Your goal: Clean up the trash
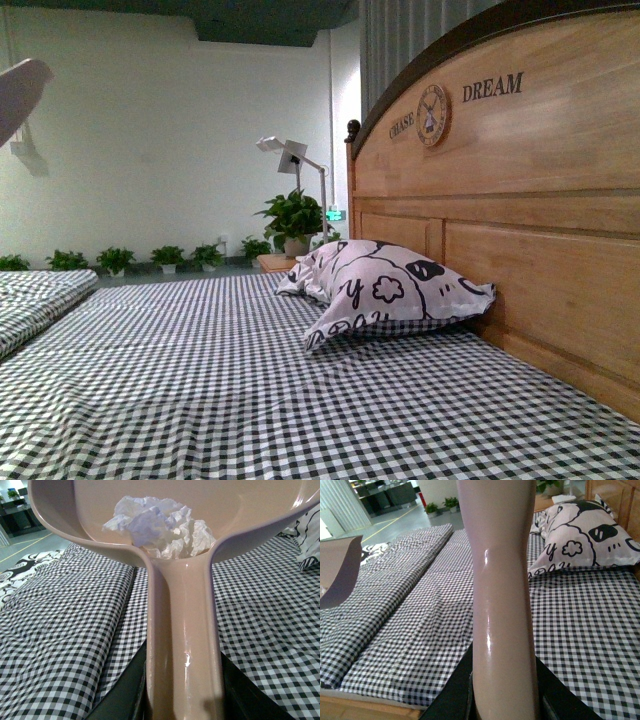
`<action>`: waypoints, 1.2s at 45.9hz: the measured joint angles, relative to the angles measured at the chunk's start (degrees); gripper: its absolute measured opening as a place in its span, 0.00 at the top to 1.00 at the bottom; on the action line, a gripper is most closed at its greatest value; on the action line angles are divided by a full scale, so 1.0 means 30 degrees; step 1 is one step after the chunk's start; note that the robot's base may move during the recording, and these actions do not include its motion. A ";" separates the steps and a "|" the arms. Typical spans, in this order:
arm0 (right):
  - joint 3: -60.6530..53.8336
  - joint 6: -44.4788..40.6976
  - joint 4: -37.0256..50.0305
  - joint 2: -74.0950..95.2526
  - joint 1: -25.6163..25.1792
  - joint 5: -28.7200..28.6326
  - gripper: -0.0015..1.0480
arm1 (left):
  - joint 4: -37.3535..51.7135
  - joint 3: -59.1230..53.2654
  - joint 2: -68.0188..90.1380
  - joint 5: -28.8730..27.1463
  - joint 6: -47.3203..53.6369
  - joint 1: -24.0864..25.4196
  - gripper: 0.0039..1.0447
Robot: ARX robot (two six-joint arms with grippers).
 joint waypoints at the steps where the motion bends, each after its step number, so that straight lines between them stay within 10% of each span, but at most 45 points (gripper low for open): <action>1: -0.0073 0.0000 -0.0087 -0.0219 0.0109 0.0131 0.82 | -0.0189 -0.0051 -0.0321 -0.0044 -0.0073 -0.0044 0.75; 55: -0.0561 0.0000 -0.1297 -0.2572 -0.0321 0.1384 0.82 | -0.2135 -0.1035 -0.3810 -0.1982 -0.1202 -0.2324 0.75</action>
